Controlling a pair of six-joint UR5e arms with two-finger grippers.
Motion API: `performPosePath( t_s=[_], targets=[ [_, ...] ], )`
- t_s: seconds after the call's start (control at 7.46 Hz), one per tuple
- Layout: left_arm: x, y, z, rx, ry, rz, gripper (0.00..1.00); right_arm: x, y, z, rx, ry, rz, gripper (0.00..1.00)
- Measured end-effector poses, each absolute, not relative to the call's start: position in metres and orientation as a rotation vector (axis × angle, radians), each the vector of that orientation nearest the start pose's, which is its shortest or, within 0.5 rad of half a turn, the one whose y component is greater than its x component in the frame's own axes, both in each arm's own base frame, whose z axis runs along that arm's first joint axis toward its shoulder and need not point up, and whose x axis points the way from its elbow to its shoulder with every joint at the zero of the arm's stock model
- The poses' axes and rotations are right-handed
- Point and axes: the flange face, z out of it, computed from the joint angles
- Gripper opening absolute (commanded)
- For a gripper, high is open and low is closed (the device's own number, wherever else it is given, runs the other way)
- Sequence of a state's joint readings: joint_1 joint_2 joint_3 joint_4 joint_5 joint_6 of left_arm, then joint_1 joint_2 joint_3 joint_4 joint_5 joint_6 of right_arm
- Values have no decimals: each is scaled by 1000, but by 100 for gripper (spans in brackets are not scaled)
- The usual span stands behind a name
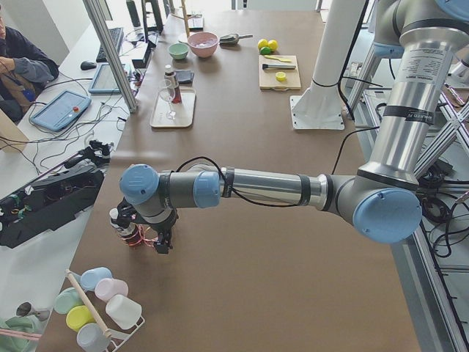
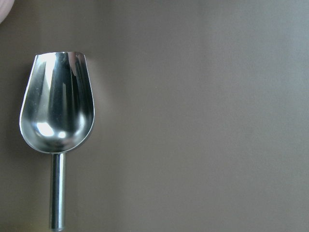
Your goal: Take tea from basket to plate
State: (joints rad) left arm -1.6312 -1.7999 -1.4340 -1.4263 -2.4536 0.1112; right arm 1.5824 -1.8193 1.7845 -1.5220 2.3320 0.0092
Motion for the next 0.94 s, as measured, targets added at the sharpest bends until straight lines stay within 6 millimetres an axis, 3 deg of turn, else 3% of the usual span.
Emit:
performPosePath(
  t_s=[0.94],
  targets=[
    [-93,-565,605,30,788,19,99,79,-386,657,27,-760,36,100]
  ],
)
